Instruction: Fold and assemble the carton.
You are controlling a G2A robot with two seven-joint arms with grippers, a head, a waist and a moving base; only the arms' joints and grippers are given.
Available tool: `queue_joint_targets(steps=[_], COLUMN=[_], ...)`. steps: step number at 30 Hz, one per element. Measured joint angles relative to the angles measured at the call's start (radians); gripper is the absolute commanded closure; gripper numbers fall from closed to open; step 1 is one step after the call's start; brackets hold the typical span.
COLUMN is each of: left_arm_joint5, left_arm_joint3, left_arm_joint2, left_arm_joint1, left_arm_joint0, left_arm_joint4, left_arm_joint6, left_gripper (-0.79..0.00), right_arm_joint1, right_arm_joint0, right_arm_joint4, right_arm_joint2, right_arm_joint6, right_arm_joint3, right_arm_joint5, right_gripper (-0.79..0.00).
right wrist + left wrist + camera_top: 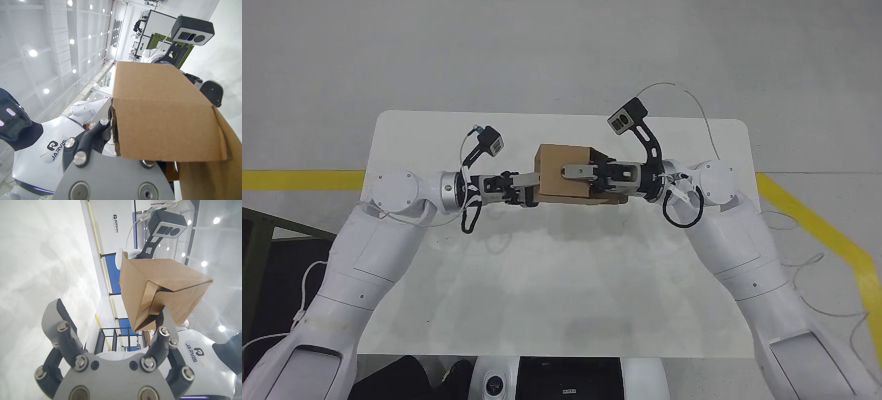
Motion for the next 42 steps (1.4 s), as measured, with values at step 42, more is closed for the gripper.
queue_joint_targets(steps=[42], left_arm_joint5=[0.011], left_arm_joint3=[0.015], left_arm_joint2=[-0.035], left_arm_joint1=[-0.004], left_arm_joint0=[-0.013], left_arm_joint4=[0.067], left_arm_joint6=[0.001], left_gripper=[-0.785], right_arm_joint1=[-0.005], right_arm_joint0=[0.005], right_arm_joint4=[-0.08], right_arm_joint2=[0.016], right_arm_joint6=[0.001], right_arm_joint3=[0.036], right_arm_joint5=[0.038], right_gripper=[0.0])
